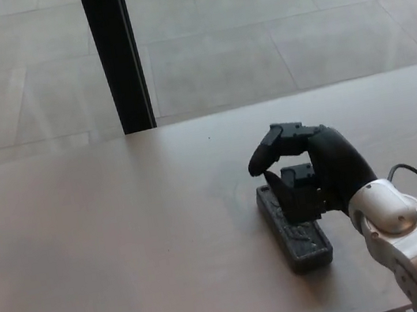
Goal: The robot uses its right hand to hold the eraser kept in the middle of the desk and use it to wipe the desk by swiping its surface twice
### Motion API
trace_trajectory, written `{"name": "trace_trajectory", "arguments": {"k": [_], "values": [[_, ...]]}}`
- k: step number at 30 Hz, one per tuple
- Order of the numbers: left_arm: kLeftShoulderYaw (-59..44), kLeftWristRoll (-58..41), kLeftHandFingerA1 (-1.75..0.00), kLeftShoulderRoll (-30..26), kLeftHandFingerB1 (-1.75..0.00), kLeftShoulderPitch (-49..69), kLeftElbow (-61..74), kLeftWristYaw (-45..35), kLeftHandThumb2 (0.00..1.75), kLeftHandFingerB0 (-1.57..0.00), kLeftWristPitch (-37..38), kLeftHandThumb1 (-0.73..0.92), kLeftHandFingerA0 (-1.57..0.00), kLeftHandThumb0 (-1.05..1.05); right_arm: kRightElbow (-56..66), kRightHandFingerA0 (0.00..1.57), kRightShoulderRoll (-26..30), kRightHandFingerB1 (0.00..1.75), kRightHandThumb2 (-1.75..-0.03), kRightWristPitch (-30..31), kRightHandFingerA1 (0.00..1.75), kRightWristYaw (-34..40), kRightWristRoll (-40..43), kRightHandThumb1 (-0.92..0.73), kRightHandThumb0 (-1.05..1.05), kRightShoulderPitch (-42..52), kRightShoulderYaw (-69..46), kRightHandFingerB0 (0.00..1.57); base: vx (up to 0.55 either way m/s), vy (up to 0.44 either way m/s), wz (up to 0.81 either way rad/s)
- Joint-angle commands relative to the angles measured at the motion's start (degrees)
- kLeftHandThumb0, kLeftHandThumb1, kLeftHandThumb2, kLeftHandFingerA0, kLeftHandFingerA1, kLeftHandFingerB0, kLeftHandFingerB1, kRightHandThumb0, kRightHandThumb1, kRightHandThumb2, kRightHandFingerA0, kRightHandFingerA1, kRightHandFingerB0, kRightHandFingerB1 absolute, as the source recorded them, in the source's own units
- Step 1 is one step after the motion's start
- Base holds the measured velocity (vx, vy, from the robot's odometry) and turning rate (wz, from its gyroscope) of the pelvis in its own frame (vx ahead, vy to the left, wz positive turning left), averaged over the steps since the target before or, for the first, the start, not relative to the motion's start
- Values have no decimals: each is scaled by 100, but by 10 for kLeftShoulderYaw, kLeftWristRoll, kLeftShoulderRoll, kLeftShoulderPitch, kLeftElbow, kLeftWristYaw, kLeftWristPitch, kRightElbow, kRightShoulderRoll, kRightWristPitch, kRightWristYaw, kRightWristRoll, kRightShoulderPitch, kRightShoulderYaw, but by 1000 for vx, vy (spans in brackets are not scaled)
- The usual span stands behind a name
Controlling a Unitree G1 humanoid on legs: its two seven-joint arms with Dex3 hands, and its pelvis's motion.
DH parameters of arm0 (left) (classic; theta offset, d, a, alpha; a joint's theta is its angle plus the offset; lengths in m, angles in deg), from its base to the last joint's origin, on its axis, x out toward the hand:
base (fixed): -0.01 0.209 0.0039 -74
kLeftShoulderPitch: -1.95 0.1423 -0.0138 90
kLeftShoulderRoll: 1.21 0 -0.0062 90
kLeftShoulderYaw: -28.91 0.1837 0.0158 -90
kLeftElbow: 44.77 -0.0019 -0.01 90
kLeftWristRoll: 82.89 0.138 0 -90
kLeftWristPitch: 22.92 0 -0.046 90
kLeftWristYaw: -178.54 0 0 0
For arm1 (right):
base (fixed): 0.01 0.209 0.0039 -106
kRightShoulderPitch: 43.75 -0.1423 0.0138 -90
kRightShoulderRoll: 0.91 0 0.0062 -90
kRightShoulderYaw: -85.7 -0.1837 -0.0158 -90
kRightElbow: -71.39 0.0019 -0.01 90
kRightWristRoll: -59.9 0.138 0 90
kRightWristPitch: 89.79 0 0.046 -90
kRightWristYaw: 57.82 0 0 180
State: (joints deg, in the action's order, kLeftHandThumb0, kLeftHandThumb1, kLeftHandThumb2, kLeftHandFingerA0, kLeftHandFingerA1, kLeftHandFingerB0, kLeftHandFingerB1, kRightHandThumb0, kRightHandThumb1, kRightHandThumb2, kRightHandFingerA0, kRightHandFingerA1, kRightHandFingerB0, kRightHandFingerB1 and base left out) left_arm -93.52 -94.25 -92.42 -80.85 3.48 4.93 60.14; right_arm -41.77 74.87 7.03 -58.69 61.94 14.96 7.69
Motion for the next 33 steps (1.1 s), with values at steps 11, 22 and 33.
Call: {"name": "trace_trajectory", "arguments": {"k": [11, 22, 33], "values": [[24, 10, -98, -20, -76, 1, -17, -3, 62, -57, 7, 61, -67, -36, -100, 93, -5, 169, -119, -86, 175, 16, -61, -51, -24, 12, -7, 78, 0, 0, 0], [32, 9, -102, -24, -77, 4, -16, 9, 62, -60, 8, 62, -71, -36, -134, 94, -27, 168, -116, -89, 175, 27, -75, -54, -27, 29, -18, 77, 0, 0, 0], [28, -1, -98, -20, -77, -11, -46, 5, 64, -53, 21, 64, -63, -35, -203, 90, 15, 175, -109, -171, 175, 25, -118, -50, -21, 76, 3, 73, 0, 0, 0]]}}
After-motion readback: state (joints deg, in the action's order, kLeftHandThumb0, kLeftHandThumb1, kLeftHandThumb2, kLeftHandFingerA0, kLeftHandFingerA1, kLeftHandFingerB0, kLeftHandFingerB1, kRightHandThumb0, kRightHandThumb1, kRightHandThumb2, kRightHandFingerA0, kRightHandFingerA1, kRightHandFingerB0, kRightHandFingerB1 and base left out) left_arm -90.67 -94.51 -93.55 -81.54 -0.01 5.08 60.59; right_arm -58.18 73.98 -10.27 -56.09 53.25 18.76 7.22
